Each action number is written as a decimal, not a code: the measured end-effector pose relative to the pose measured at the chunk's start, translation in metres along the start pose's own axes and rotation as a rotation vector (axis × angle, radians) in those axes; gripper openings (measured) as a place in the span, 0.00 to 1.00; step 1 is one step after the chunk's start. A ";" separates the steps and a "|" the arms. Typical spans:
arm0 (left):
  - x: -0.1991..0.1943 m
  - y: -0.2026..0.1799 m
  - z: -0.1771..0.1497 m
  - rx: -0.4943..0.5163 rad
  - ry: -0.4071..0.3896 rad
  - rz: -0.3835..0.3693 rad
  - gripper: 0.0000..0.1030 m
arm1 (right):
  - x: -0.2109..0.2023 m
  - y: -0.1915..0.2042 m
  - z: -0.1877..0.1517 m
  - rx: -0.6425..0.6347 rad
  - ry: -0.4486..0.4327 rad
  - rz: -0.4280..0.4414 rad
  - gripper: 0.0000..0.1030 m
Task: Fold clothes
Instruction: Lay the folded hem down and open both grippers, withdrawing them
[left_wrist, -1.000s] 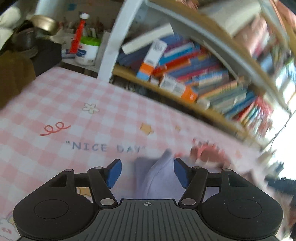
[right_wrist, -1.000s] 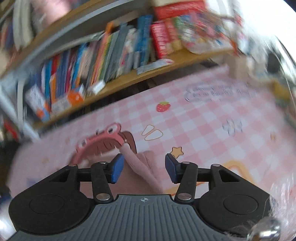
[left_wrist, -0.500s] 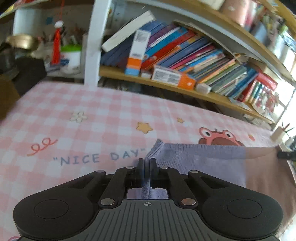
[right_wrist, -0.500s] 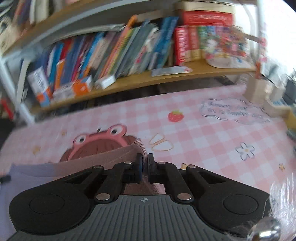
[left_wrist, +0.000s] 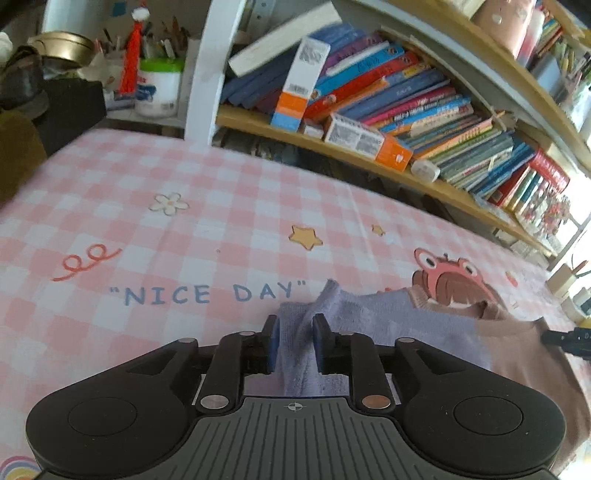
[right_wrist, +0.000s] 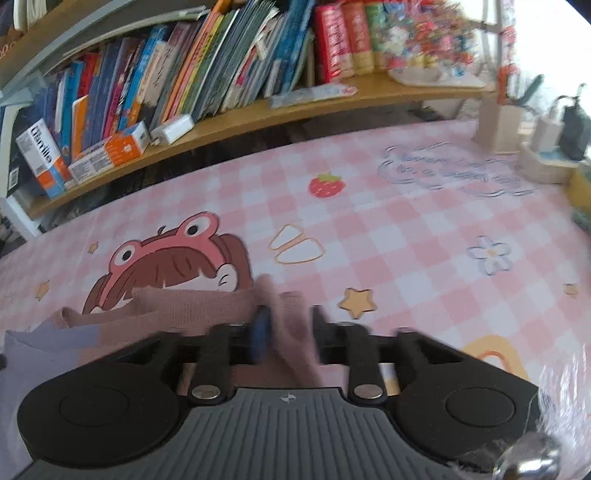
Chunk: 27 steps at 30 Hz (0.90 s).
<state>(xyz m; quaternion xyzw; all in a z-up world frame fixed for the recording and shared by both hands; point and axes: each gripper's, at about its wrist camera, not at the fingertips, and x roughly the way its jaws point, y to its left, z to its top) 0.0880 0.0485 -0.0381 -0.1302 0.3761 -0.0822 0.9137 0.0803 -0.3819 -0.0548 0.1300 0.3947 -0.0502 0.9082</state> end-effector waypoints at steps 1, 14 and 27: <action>-0.007 0.002 0.000 -0.006 -0.011 -0.010 0.21 | -0.008 -0.002 -0.002 0.002 -0.010 0.005 0.34; -0.033 0.009 -0.046 -0.102 0.076 -0.041 0.44 | -0.060 -0.032 -0.057 0.059 0.044 0.061 0.20; -0.040 0.038 -0.040 -0.251 0.019 -0.034 0.06 | -0.052 -0.020 -0.066 0.089 0.075 0.144 0.10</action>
